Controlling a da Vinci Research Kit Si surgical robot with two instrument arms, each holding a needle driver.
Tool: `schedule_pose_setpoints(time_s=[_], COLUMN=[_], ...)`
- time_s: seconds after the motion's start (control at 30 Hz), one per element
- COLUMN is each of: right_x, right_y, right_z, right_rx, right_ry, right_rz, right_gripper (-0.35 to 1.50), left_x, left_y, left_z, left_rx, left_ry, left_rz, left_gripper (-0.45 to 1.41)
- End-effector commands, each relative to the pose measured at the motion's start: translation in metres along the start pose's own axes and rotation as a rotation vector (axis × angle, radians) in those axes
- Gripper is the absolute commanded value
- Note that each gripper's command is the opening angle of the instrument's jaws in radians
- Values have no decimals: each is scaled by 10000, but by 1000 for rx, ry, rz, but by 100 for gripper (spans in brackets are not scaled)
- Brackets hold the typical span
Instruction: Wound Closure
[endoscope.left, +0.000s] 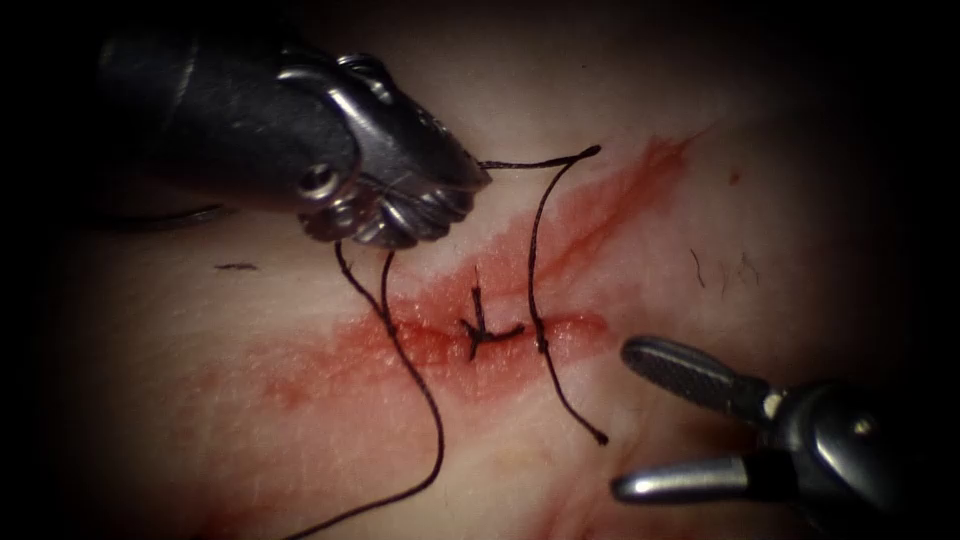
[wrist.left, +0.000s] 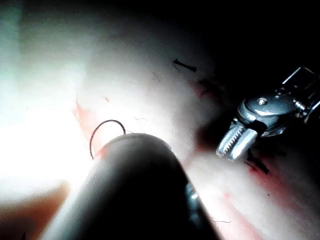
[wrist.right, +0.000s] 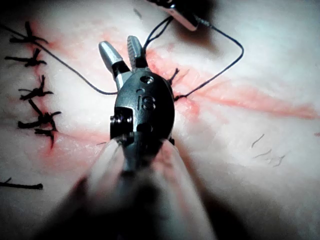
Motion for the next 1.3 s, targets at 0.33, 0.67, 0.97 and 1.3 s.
schedule_pose_setpoints(time_s=[0.33, 0.67, 0.97, 1.3], right_x=[-77, -63, -44, -59], right_y=[89, 94, 108, 103], right_z=[32, 75, 73, 72], right_rx=[-201, -182, 56, 302], right_ry=[-15, 82, 191, 52], right_rz=[5, 24, 19, -22], right_gripper=[-35, -35, -35, -35], left_x=[0, -12, -49, -55], left_y=[-2, 26, 45, 2], left_z=[-7, 21, 72, 98], left_rx=[-167, -246, -253, -224], left_ry=[64, 46, -124, -141], left_rz=[-81, -51, 10, 55], left_gripper=[-45, -45, -45, -45])
